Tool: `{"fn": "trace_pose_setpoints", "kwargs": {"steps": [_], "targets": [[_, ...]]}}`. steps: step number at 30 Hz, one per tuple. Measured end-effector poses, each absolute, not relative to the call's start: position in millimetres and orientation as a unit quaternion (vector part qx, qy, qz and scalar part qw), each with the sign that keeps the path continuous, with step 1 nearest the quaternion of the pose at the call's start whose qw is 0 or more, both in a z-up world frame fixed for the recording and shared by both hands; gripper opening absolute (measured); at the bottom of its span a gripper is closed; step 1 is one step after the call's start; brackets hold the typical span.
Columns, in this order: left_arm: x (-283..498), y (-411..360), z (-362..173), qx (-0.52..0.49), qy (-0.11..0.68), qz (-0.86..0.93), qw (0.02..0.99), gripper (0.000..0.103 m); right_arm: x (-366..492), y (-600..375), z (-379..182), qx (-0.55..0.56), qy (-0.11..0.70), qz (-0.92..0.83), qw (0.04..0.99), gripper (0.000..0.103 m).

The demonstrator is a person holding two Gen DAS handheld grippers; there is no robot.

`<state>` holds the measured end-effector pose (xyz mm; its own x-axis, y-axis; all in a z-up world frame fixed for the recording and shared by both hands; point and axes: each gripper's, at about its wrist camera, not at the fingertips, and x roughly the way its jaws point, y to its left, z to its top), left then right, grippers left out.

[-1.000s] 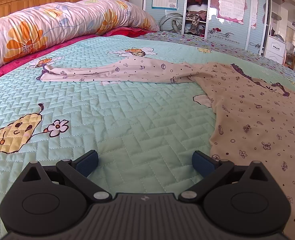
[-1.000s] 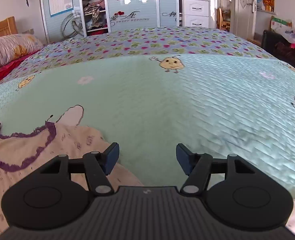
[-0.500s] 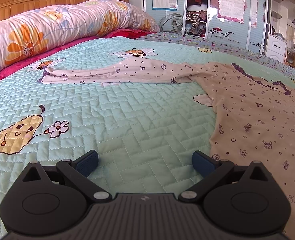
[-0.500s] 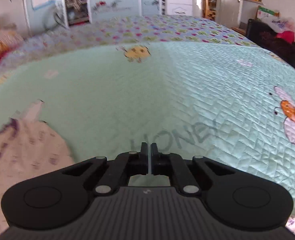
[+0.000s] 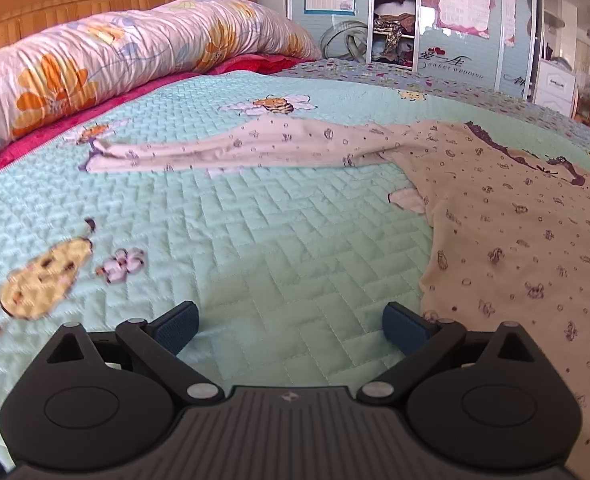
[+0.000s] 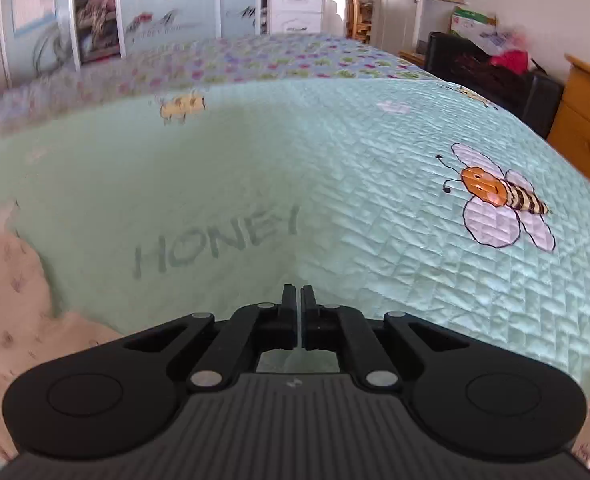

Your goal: Fold clothes

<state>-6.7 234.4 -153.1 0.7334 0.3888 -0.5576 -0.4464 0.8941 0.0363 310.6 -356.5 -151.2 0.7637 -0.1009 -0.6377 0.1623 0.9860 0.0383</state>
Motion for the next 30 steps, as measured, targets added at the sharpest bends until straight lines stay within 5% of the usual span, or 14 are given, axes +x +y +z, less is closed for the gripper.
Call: {"fn": "trace_pose_setpoints", "kwargs": {"steps": [2,4,9,13,16,22,24,25,26,27,30], "targets": [[-5.2,230.2,-129.0,-0.04,0.253,0.221,0.941,0.095,278.6,-334.2,-134.6,0.039,0.304,-0.017,0.952,0.018],[10.2,225.8,-107.0,-0.031,0.233,0.194,0.952,0.098,244.1,-307.7,-124.2,0.045,0.288,0.024,0.956,0.051],[80.9,227.2,-83.5,-0.038,0.248,0.118,0.961,0.103,165.3,-235.9,-122.9,0.069,0.285,0.102,0.951,0.071],[149.7,257.1,-119.3,-0.149,0.331,0.076,0.929,0.101,109.8,-196.6,-137.5,0.116,0.284,0.137,0.942,0.072],[186.0,276.3,-158.2,-0.228,0.381,0.097,0.891,0.087,86.9,-176.4,-153.0,0.117,0.294,0.126,0.94,0.072],[202.9,281.6,-165.1,-0.306,0.347,0.107,0.88,0.089,72.2,-177.3,-181.6,0.151,0.316,0.109,0.93,0.073],[207.7,280.4,-163.6,-0.309,0.348,0.091,0.88,0.071,72.8,-174.4,-184.0,0.145,0.314,0.108,0.932,0.076],[209.0,282.3,-164.6,-0.317,0.352,0.085,0.877,0.051,72.6,-172.8,-185.3,0.141,0.312,0.107,0.934,0.078],[210.3,284.5,-165.8,-0.327,0.355,0.079,0.872,0.014,71.5,-171.3,-186.2,0.136,0.308,0.107,0.935,0.078],[211.3,287.6,-168.4,-0.339,0.362,0.07,0.865,0.002,70.4,-170.0,-187.2,0.131,0.305,0.107,0.937,0.079],[200.7,297.9,-164.4,-0.317,0.357,0.079,0.875,0.001,68.4,-166.7,-189.1,0.121,0.297,0.103,0.942,0.08]]}}
